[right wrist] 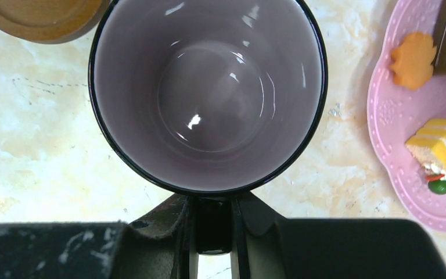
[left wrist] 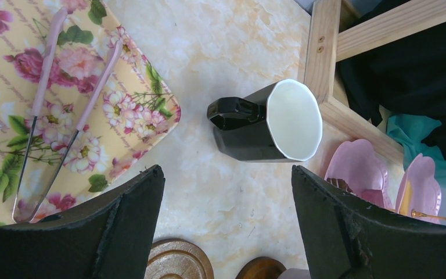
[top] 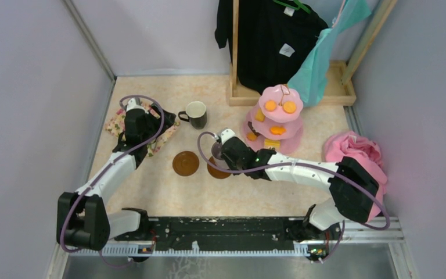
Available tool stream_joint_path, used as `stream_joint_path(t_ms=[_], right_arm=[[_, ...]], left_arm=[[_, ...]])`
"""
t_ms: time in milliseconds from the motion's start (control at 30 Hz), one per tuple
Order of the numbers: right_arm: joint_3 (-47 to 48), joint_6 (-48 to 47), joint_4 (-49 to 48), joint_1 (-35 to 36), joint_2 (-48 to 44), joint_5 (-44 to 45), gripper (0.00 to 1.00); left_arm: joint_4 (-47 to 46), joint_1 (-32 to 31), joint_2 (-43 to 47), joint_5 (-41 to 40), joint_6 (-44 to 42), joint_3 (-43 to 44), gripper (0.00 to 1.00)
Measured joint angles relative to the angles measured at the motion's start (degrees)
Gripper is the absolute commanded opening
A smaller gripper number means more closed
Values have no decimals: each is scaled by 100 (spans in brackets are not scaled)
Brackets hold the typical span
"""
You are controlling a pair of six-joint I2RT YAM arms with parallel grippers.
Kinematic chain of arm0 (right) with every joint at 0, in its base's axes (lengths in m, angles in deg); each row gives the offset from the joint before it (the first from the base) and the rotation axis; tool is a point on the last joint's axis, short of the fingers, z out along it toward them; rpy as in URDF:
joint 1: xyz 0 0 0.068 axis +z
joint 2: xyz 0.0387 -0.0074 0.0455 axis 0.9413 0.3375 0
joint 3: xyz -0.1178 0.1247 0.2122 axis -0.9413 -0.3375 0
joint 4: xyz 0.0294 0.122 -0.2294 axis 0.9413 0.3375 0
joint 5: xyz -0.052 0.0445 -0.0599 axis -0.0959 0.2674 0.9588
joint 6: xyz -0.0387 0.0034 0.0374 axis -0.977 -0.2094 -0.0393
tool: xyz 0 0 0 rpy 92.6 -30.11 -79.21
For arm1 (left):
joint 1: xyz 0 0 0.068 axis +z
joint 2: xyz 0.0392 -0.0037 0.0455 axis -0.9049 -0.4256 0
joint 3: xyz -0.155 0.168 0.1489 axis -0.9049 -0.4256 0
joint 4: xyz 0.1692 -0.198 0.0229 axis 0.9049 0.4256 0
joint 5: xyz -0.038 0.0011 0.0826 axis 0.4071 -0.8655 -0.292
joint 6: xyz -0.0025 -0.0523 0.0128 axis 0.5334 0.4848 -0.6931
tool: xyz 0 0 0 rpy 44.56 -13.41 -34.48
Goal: Serve the afternoon tea
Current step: Place the cup on the coaster.
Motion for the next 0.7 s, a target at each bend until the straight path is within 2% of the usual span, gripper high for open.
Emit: stream_joint_path(t_ms=[700], right_arm=[[-297, 448, -632, 133, -13, 52, 0]], left_arm=[[-81, 0, 0, 35, 2, -83, 86]])
